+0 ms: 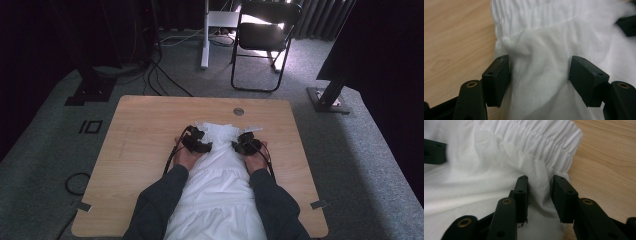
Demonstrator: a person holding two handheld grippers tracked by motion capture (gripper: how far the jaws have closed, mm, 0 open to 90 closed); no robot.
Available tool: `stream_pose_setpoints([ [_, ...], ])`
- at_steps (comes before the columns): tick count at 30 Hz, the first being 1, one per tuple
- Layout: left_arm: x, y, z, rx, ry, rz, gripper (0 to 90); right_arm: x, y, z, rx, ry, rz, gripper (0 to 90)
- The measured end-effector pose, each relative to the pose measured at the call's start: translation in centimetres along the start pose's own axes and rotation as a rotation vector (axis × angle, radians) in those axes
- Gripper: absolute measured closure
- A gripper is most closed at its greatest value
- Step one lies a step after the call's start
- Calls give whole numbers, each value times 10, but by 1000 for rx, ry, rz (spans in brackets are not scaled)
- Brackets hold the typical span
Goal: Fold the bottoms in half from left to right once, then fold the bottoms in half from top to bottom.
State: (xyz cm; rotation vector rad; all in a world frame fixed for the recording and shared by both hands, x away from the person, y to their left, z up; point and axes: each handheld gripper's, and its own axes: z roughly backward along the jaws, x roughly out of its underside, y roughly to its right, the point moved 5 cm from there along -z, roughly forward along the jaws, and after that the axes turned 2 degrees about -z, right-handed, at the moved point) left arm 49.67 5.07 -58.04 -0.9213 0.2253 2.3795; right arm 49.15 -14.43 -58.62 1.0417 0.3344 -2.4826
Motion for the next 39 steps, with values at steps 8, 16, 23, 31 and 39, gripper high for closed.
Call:
stream_pose_setpoints([
  [8,2,-14,2,49,13,19,588,0,0,-1,-14,-3,-9,505],
  [16,7,-23,4,134,36,73,778,-1,5,1,-36,13,-51,353],
  [23,9,-25,4,169,55,107,777,-5,13,-4,-44,-7,-100,245],
  [31,10,-27,4,186,63,118,775,-17,-1,-20,-31,-16,-54,230],
  [39,10,-27,4,184,66,118,775,-22,-10,-26,-7,-10,8,366],
])
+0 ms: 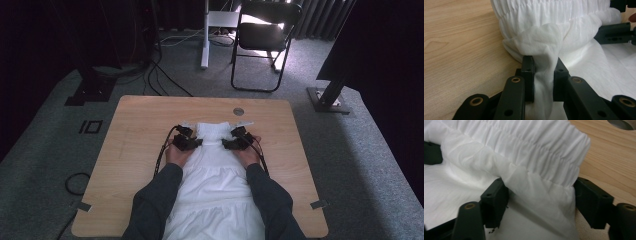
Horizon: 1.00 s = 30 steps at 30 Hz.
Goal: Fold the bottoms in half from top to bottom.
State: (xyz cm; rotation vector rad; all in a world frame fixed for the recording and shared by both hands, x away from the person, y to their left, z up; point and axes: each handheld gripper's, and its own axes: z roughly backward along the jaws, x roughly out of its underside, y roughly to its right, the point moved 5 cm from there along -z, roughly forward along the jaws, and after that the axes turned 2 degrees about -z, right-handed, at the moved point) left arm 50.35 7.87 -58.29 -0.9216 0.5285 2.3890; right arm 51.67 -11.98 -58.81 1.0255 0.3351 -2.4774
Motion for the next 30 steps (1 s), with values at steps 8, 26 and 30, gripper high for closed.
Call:
stream_pose_setpoints([
  [8,0,2,0,-11,-4,13,795,-2,-13,4,-53,-36,-6,784],
  [26,-86,22,75,-1,251,-98,845,-74,-1,78,-26,195,56,823],
  [30,-117,27,101,-8,324,-129,844,-103,-1,109,6,301,89,823],
])
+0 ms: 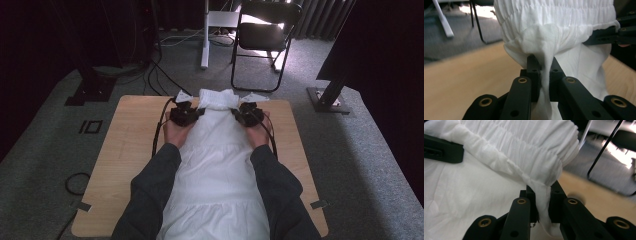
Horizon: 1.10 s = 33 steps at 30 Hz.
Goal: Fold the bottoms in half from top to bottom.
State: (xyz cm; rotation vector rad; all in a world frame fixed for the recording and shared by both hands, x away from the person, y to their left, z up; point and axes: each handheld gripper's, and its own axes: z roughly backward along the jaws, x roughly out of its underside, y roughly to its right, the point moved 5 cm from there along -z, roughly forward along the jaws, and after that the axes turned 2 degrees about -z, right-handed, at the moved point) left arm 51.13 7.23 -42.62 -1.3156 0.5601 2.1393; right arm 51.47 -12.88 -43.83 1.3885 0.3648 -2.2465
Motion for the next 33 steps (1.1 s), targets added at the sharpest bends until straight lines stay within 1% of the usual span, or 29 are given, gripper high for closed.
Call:
stream_pose_setpoints([
  [2,-15,1,9,0,27,-16,844,-15,0,11,-1,46,10,823],
  [3,-19,3,13,2,38,-23,844,-21,-1,17,-5,61,10,823],
  [4,-21,5,17,9,47,-28,844,-24,-2,22,-13,76,11,823],
  [6,-19,8,24,23,37,-35,843,-26,-6,31,-30,78,14,823],
  [7,-16,10,27,30,29,-48,843,-24,-9,35,-39,76,21,823],
  [9,-9,15,34,53,27,-56,842,-19,-15,43,-49,65,39,823],
  [11,-2,20,41,71,13,-74,841,-11,-21,52,-66,58,52,822],
  [12,2,25,47,79,18,-87,841,-7,-24,56,-75,57,60,822],
  [14,8,31,54,93,5,-99,840,2,-31,65,-85,50,70,822],
  [16,15,40,62,106,9,-123,839,11,-37,73,-104,46,67,822],
  [17,19,44,67,111,3,-128,838,16,-40,78,-108,44,67,822],
  [18,19,44,67,111,3,-128,837,16,-40,78,-108,44,67,822],
  [19,31,55,78,129,9,-145,835,27,-48,88,-125,42,73,821],
  [20,36,59,83,134,13,-150,834,31,-52,92,-129,44,81,821],
  [22,47,67,92,148,22,-143,832,40,-59,101,-147,42,86,821],
  [23,53,71,96,147,29,-143,831,45,-62,106,-156,43,87,820],
  [24,53,71,96,147,29,-143,830,45,-62,106,-156,43,87,820],
  [25,68,81,105,148,37,-144,830,56,-70,114,-171,39,82,820],
  [26,68,81,105,148,37,-144,828,62,-75,117,-172,34,87,821],
  [27,87,91,112,143,35,-150,826,69,-79,121,-182,32,89,820],
  [28,97,95,114,148,32,-143,826,76,-83,124,-196,27,87,821],
  [30,116,102,119,144,17,-136,825,93,-91,128,-215,5,86,820],
  [32,136,108,122,146,-19,-132,824,113,-101,130,-236,-21,72,820],
  [33,145,111,122,154,-45,-133,823,123,-105,131,-241,-38,74,820],
])
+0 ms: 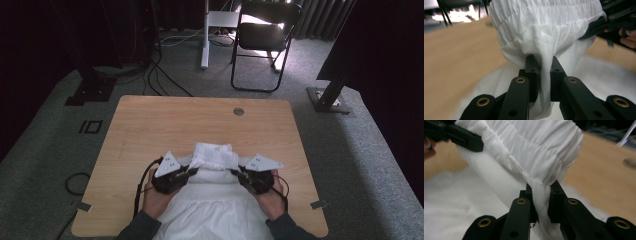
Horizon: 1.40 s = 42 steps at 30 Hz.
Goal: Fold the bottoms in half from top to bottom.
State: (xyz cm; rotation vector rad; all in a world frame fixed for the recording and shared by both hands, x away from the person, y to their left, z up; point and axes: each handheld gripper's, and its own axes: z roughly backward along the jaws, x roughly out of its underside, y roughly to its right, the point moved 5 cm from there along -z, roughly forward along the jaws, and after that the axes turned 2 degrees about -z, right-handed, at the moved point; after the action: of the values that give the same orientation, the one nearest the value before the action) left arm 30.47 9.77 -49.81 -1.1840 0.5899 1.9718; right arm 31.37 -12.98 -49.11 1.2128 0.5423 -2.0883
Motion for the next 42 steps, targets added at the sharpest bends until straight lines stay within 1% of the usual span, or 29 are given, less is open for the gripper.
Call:
stream_pose_setpoints([
  [2,17,8,-1,6,-53,-7,820,19,-8,-3,-16,-38,-9,820],
  [3,17,8,-1,6,-53,-7,820,19,-8,-3,-16,-38,-9,820],
  [4,34,14,-4,38,-103,26,818,36,-14,-7,-44,-78,-38,820],
  [6,48,18,-7,40,-152,19,816,51,-18,-10,-64,-114,-61,820],
  [7,54,19,-9,45,-173,28,815,57,-19,-12,-77,-132,-73,819],
  [10,67,16,-15,44,-213,47,815,72,-23,-21,-92,-182,-85,818],
  [12,74,14,-21,33,-248,43,814,79,-24,-27,-84,-212,-88,818],
  [13,74,14,-21,33,-248,43,814,79,-24,-27,-84,-212,-88,818],
  [14,80,10,-29,29,-266,58,813,84,-23,-34,-72,-233,-73,818],
  [17,82,6,-33,32,-256,75,813,87,-20,-41,-64,-249,-82,817],
  [19,81,4,-35,25,-256,64,814,86,-18,-43,-62,-255,-84,816],
  [21,80,0,-38,20,-253,62,814,85,-15,-47,-50,-258,-77,815],
  [28,72,-19,-52,10,-252,76,813,76,0,-62,-23,-258,-78,814],
  [32,68,-29,-59,0,-253,83,812,69,11,-71,-24,-269,-84,814],
  [35,64,-34,-64,-22,-252,86,812,64,20,-79,-19,-272,-78,813],
  [39,61,-40,-70,-63,-243,116,811,56,34,-91,-22,-277,-74,812],
  [40,61,-40,-71,-74,-242,124,811,54,38,-95,-26,-280,-79,811],
  [41,61,-40,-71,-74,-242,124,810,52,42,-98,-31,-282,-80,811],
  [42,59,-43,-74,-93,-241,133,810,49,46,-102,-36,-286,-83,810],
])
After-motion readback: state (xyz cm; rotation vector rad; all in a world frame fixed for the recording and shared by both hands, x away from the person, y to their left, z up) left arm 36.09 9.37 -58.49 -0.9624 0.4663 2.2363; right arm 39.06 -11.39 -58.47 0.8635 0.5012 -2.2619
